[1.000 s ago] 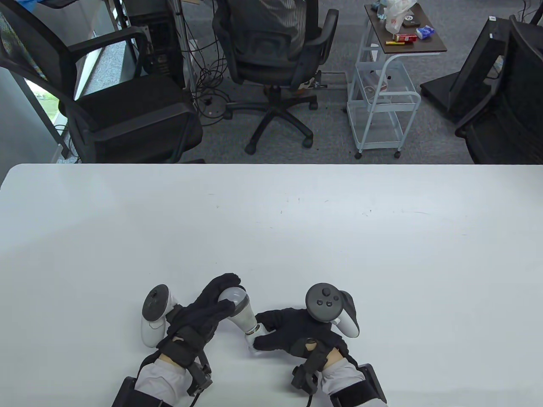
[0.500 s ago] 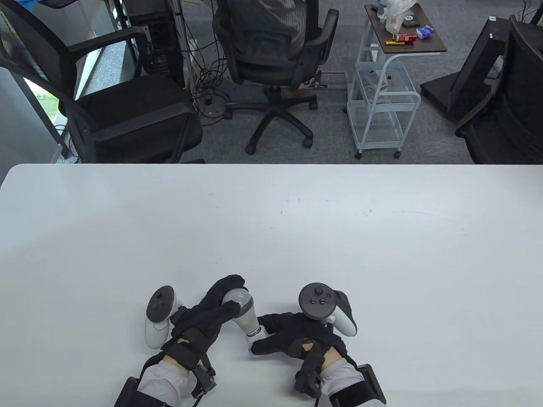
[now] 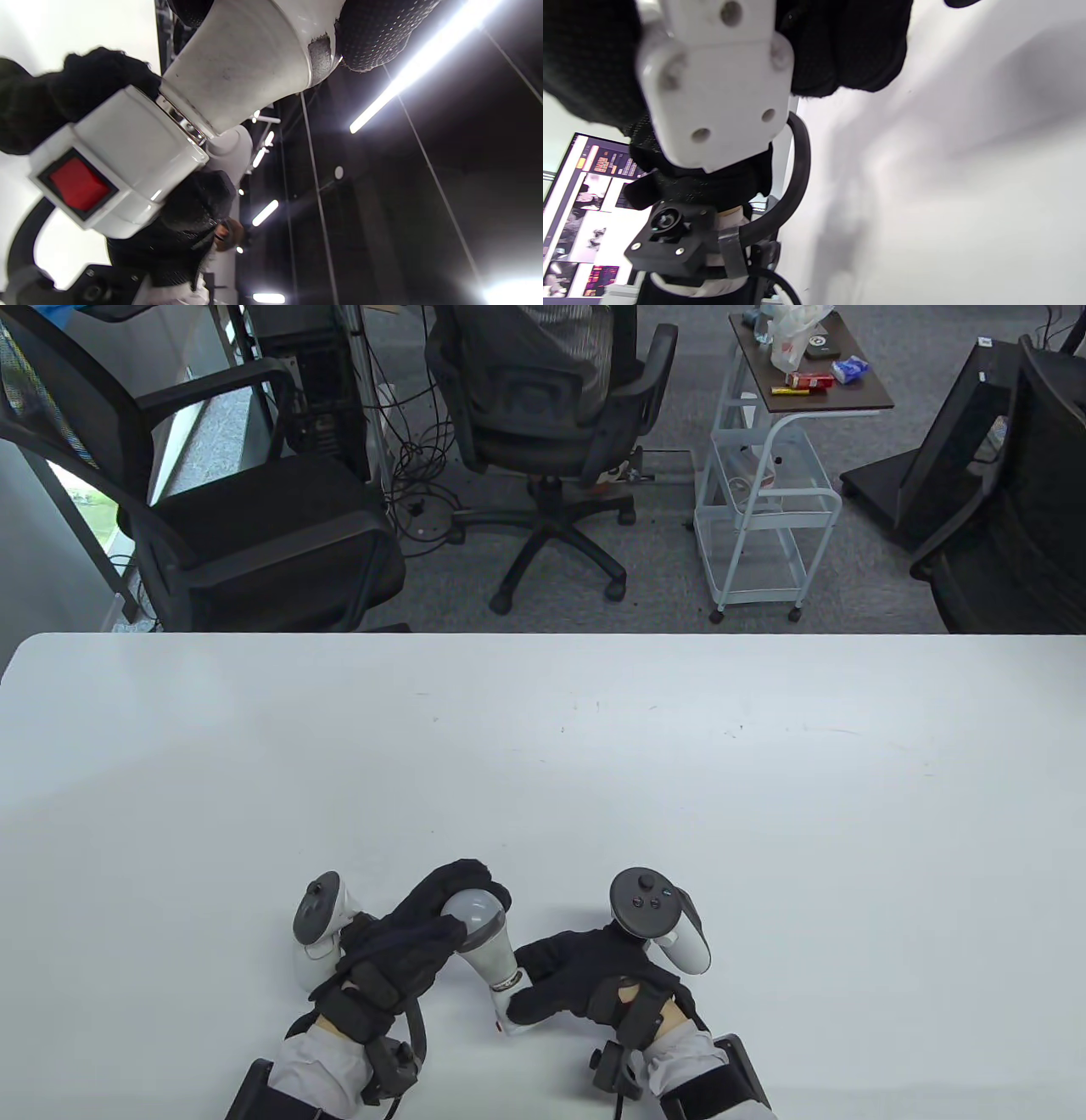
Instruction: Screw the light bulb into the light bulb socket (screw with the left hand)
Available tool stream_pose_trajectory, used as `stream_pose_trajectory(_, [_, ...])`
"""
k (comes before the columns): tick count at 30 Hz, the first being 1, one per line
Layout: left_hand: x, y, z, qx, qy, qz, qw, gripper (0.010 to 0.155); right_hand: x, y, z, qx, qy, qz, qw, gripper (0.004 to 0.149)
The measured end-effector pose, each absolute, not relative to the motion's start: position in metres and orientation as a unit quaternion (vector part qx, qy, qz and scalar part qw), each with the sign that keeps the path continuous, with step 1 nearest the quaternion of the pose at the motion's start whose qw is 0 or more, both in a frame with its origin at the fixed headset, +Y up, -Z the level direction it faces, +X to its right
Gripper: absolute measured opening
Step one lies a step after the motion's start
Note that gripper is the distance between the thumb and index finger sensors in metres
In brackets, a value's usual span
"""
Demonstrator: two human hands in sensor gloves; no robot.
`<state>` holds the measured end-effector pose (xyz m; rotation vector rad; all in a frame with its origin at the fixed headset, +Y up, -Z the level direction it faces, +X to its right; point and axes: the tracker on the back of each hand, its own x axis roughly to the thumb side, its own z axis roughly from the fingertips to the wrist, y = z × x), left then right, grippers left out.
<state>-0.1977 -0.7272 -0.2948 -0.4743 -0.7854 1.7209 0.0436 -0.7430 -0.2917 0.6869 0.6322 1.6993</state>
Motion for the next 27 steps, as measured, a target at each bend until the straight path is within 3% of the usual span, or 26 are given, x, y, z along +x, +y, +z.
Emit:
stream_pose_trajectory(4, [-0.202,-0.729,-0.295,-0.204,-0.317,0.708,0.597,0.071,0.045,-0.744,-0.291,0.267,0.243,0.754,0.549,0.062])
stream_pose_trajectory(6, [-0.204,-0.729,-0.295,-0.220,-0.311,0.698,0.606,0.081,0.047,-0.741,-0.290,0.257,0.218,0.783,0.522,0.062])
stream_pose_trajectory(10, [-0.207,-0.723,-0.291,-0.155,-0.235,0.604,0.746,0.080,0.047,-0.735,-0.288,0.237,0.177,0.827,0.477,0.063])
stream_pose_trajectory(12, [-0.206,-0.720,-0.289,-0.138,-0.226,0.579,0.771,0.080,0.047,-0.735,-0.288,0.236,0.177,0.829,0.476,0.063])
stream_pose_trajectory(17, [-0.206,-0.719,-0.287,-0.103,-0.217,0.607,0.757,0.078,0.049,-0.735,-0.289,0.234,0.172,0.828,0.479,0.062])
stream_pose_trajectory(27, [-0.205,-0.723,-0.291,-0.123,-0.279,0.663,0.684,0.074,0.048,-0.735,-0.290,0.264,0.187,0.798,0.508,0.061])
